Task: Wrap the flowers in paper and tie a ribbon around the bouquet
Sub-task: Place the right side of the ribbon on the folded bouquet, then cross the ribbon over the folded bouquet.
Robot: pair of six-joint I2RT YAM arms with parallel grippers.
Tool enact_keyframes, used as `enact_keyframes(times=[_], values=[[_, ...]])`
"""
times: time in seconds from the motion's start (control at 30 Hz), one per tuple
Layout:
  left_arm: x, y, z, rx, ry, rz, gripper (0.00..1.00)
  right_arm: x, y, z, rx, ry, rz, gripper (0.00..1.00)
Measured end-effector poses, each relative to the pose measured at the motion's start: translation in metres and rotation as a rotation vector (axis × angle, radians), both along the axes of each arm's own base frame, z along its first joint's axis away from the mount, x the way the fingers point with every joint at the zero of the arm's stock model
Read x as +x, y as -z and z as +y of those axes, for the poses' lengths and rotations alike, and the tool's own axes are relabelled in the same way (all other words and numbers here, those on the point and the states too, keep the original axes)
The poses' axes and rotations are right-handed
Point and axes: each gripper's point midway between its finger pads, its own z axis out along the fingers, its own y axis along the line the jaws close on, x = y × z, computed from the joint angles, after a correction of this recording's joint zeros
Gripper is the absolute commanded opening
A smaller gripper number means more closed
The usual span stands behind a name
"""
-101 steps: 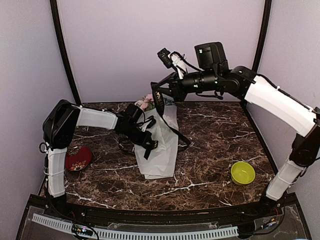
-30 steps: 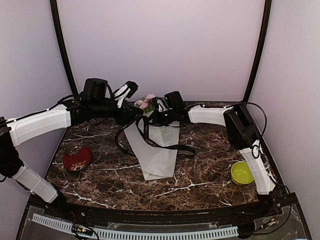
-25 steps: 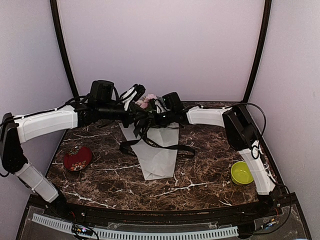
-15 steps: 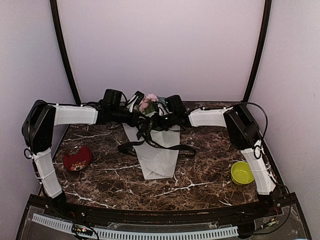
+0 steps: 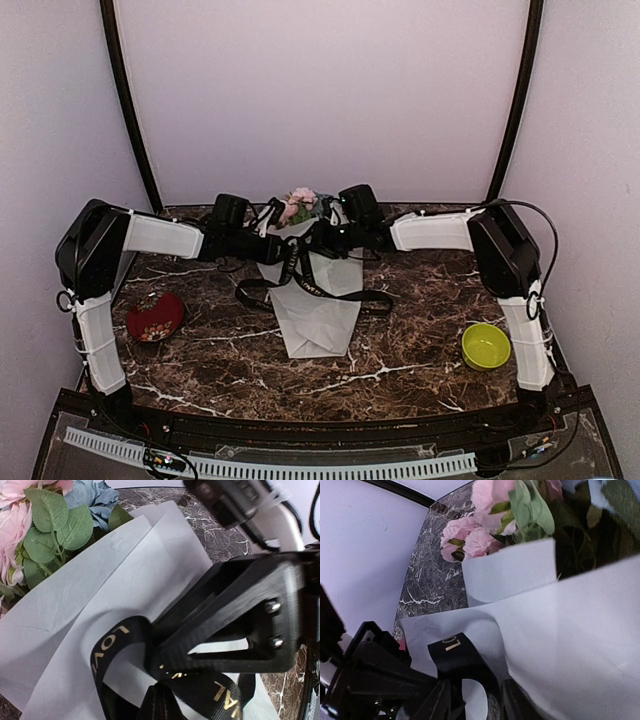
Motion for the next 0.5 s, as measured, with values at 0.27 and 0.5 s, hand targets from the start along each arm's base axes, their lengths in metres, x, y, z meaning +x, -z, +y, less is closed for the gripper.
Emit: enact_keyframes(times=[0.27,0.5], values=[[0.003,0.016,0.003,0.028,-0.020,0.020,0.00,0.010,-0.019,-0.011,-0.027,0.078,-0.046,0.39],[0.004,0.018,0.004,0.033,-0.025,0.020,0.00,0.000,-0.017,-0.017,-0.068,0.064,-0.067,0.43]])
